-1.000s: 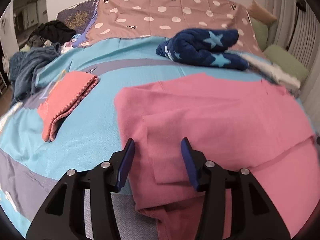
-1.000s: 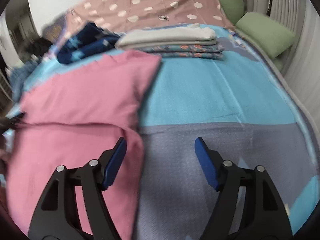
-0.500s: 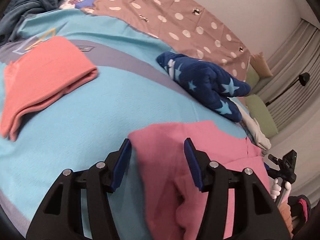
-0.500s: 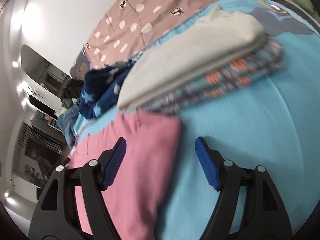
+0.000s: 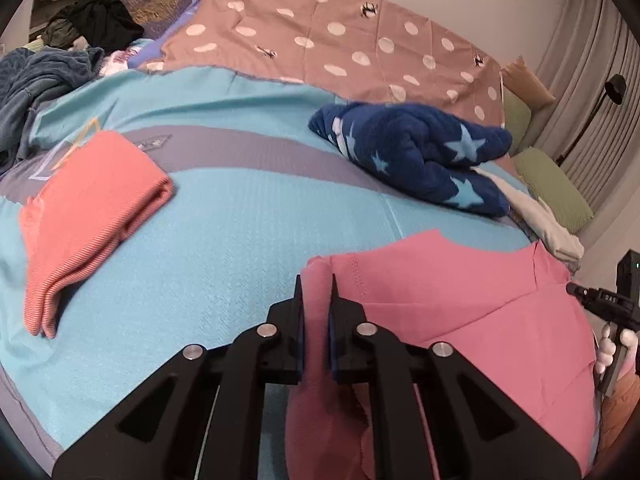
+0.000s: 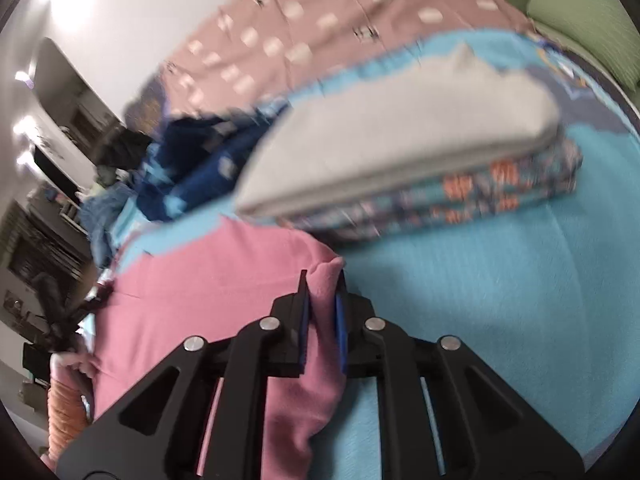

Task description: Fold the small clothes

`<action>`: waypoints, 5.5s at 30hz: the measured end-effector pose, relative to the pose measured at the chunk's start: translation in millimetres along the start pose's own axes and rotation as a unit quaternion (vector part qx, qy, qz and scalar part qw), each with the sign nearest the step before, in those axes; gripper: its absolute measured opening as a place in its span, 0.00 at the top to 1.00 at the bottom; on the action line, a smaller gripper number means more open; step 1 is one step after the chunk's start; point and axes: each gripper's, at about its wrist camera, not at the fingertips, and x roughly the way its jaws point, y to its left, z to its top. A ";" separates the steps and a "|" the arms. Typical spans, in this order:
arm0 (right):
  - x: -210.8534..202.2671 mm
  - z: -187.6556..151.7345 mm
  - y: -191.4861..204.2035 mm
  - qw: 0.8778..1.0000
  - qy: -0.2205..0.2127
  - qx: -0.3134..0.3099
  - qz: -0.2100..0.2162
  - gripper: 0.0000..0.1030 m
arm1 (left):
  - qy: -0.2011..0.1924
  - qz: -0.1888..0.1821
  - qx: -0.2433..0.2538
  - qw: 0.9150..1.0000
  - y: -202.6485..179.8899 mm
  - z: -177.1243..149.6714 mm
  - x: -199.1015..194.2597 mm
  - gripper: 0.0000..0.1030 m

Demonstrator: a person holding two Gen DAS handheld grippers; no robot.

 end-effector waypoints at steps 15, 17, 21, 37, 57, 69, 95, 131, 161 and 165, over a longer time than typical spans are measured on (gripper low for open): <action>-75.6 -123.9 21.6 0.984 -0.010 -0.113 -0.140 0.69 | 0.035 0.038 0.085 0.995 -20.7 -88.0 -63.3 0.50; -81.8 -123.5 11.7 0.989 -0.027 -0.077 -0.121 0.69 | 0.021 0.084 0.074 0.994 -16.8 -86.1 -70.3 0.50; -89.2 -131.0 13.4 0.988 -0.028 -0.062 -0.137 0.69 | 0.023 0.060 0.040 0.997 0.1 -97.2 -89.4 0.51; -138.0 -190.3 -9.1 1.000 -0.025 -0.006 0.007 0.61 | 0.066 -0.142 0.005 0.988 -16.2 -187.0 -151.9 0.51; -218.5 -301.6 -5.3 0.994 0.031 -0.022 0.104 0.55 | 0.099 -0.196 0.046 0.974 -18.9 -261.9 -220.5 0.50; -223.5 -313.5 -14.9 0.982 0.087 0.018 0.169 0.56 | 0.135 -0.271 0.022 0.953 -21.6 -286.3 -230.7 0.74; -271.7 -199.5 23.7 0.943 -0.121 0.019 0.309 0.97 | -0.085 -0.313 -0.006 0.946 -37.2 -161.9 -285.2 0.96; -44.5 -46.0 -14.3 0.992 -0.036 0.062 0.105 0.70 | -0.024 -0.110 -0.044 0.993 15.5 -25.5 -70.4 0.58; -81.1 -148.0 14.7 0.992 0.002 0.076 0.097 0.65 | 0.076 -0.224 -0.118 0.964 -7.3 -129.5 -69.9 0.94; -80.1 -149.0 8.3 0.989 0.009 0.108 0.103 0.96 | 0.030 -0.221 -0.084 0.971 -16.0 -122.4 -98.0 0.96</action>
